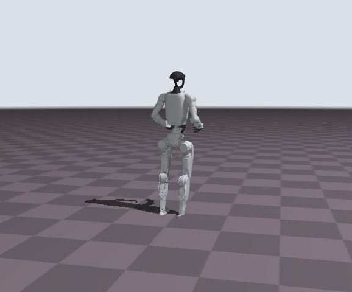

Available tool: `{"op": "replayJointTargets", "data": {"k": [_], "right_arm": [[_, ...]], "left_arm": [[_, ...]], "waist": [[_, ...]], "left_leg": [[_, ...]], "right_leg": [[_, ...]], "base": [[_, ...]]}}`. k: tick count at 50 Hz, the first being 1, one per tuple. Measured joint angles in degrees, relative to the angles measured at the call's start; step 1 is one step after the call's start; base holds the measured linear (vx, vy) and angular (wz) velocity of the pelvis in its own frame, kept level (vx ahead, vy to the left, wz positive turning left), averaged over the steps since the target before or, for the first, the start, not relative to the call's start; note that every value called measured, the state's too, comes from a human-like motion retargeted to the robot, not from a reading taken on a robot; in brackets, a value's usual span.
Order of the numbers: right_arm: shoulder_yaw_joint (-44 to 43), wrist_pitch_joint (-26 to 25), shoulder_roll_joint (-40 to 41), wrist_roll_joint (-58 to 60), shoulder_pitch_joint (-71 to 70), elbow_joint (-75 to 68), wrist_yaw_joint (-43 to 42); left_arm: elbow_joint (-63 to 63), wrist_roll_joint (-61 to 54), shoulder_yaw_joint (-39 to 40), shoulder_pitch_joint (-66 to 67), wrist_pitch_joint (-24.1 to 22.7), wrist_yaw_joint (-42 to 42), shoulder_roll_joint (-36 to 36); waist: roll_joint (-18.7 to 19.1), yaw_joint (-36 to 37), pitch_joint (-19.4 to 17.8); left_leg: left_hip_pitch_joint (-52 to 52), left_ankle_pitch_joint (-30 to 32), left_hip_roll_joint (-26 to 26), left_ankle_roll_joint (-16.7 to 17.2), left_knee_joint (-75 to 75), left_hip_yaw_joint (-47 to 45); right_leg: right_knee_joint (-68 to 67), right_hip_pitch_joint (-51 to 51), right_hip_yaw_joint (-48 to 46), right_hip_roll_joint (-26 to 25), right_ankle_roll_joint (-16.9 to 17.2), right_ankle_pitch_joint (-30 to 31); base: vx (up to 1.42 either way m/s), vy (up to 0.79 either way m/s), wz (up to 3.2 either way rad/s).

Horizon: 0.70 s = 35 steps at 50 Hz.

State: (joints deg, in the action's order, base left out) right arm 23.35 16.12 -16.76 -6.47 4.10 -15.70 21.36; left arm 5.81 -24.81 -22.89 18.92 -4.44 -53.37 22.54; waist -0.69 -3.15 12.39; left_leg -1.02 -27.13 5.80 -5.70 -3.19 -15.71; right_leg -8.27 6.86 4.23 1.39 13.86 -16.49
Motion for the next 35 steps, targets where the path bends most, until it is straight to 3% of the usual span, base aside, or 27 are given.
{"op": "replayJointTargets", "data": {"k": [35], "right_arm": [[1.54,-2.14,4.4,-7.44,-5.39,-16.07,-6.66]], "left_arm": [[2.08,-20.16,-1.81,-0.55,2.89,4.56,-4.3]], "waist": [[0.07,0.77,0.33]], "left_leg": [[1.27,-1.44,-0.99,-0.39,-0.91,-2.64]], "right_leg": [[2.81,0.77,1.28,-1.31,0.2,2.73]], "base": [[0.0,0.0,0.0]]}}
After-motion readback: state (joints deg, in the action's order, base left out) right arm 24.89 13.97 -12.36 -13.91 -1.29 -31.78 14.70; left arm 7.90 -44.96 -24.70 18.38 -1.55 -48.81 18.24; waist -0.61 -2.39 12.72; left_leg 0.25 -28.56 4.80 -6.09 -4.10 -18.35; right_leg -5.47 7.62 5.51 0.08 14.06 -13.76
